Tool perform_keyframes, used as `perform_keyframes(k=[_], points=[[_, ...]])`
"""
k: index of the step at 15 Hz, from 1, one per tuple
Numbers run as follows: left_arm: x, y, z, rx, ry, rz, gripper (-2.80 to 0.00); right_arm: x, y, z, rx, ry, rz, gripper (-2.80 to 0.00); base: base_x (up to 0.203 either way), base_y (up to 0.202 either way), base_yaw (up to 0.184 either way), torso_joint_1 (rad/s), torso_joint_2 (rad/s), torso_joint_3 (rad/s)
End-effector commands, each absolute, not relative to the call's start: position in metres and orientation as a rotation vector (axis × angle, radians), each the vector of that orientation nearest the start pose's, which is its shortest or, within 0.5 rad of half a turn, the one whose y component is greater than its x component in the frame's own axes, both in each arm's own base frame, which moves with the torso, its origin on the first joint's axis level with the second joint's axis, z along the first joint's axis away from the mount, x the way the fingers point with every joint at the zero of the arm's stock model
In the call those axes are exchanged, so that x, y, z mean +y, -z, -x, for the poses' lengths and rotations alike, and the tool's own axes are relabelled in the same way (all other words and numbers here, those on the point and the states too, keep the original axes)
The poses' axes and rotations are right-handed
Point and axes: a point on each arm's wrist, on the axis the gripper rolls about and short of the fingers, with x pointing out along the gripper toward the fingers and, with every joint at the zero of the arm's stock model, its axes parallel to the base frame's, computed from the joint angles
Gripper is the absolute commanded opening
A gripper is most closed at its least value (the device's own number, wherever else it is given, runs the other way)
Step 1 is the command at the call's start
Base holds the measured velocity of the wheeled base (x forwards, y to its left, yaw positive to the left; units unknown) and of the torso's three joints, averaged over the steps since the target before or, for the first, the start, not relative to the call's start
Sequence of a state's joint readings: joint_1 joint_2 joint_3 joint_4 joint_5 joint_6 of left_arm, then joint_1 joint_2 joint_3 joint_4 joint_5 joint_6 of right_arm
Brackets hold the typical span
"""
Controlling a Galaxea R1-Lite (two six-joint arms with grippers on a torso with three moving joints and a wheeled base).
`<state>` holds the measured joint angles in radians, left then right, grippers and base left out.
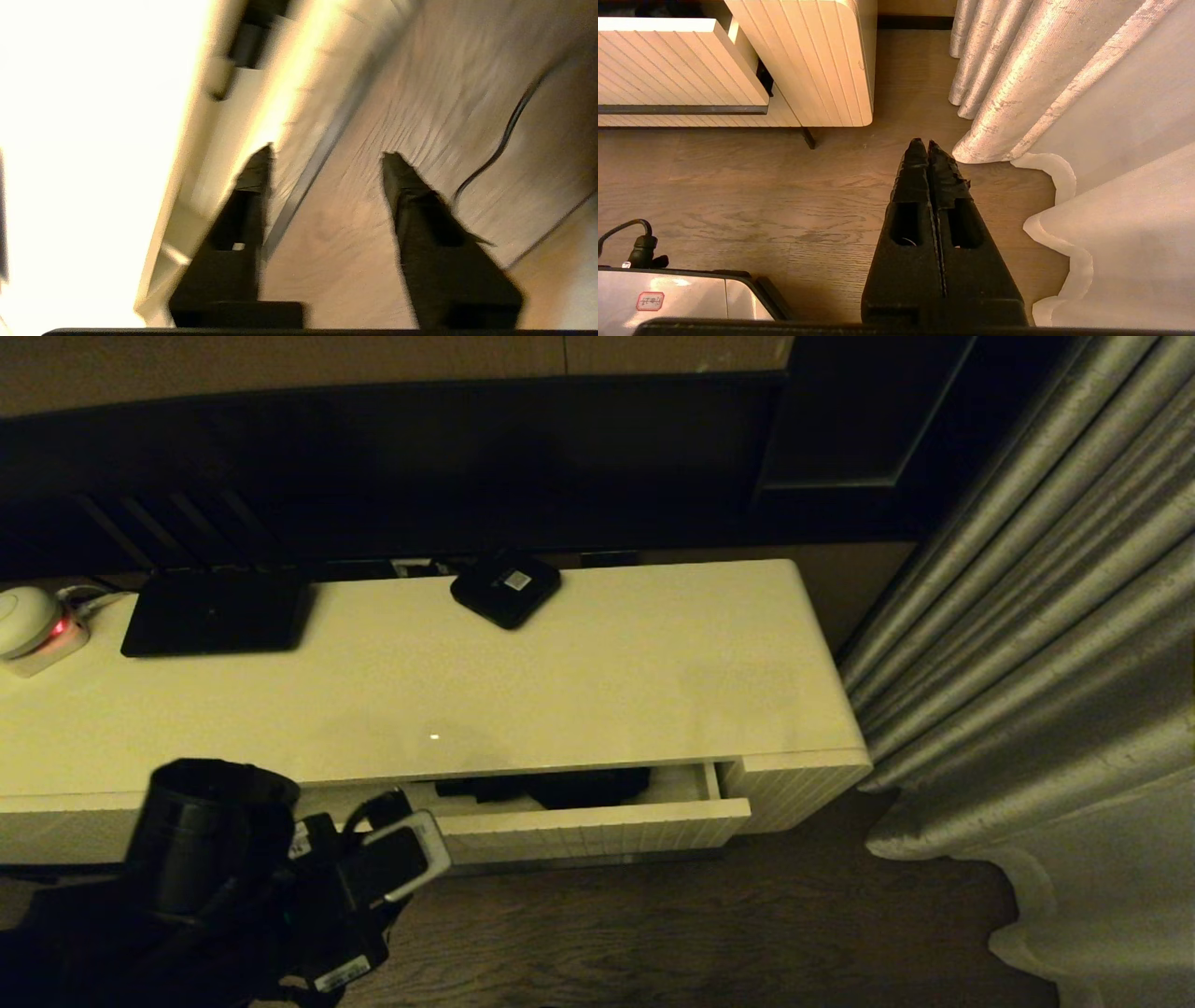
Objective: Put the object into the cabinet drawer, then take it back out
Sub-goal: Open the drawer
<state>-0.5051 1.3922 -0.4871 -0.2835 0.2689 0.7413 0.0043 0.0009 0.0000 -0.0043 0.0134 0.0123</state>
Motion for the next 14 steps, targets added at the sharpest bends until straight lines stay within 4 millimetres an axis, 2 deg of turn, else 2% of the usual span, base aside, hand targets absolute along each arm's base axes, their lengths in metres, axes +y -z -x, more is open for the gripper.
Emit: perform_keyframes(k=[1,4,6,10,14], points=[[-0.083,-0.188,-0.163,0.413,0.342,-0.695,-2.80,0.000,-0.076,0.023,-0.003,-0.018,-0.012,-2.80,0.000,0.000,0.000,0.000,0.00,0.000],[-0.078,-0.215,-0.153,0.456,0.280,-0.456,-2.80,0.000,-0.076,0.023,-0.003,-0.018,-0.012,-2.80,0.000,0.000,0.000,0.000,0.00,0.000],[-0.077,-0.219,-0.151,0.476,0.250,-0.352,-2.80,0.000,-0.076,0.023,-0.003,-0.018,-0.012,-2.80,0.000,0.000,0.000,0.000,0.00,0.000],[-0.085,-0.204,-0.166,0.577,0.161,-0.140,-2.80,0.000,-0.076,0.023,-0.003,-0.018,-0.012,-2.80,0.000,0.000,0.000,0.000,0.00,0.000],[-0.098,-0.174,-0.190,0.715,0.075,0.003,-2.80,0.000,-0.076,0.023,-0.003,-0.018,-0.012,-2.80,0.000,0.000,0.000,0.000,0.00,0.000]])
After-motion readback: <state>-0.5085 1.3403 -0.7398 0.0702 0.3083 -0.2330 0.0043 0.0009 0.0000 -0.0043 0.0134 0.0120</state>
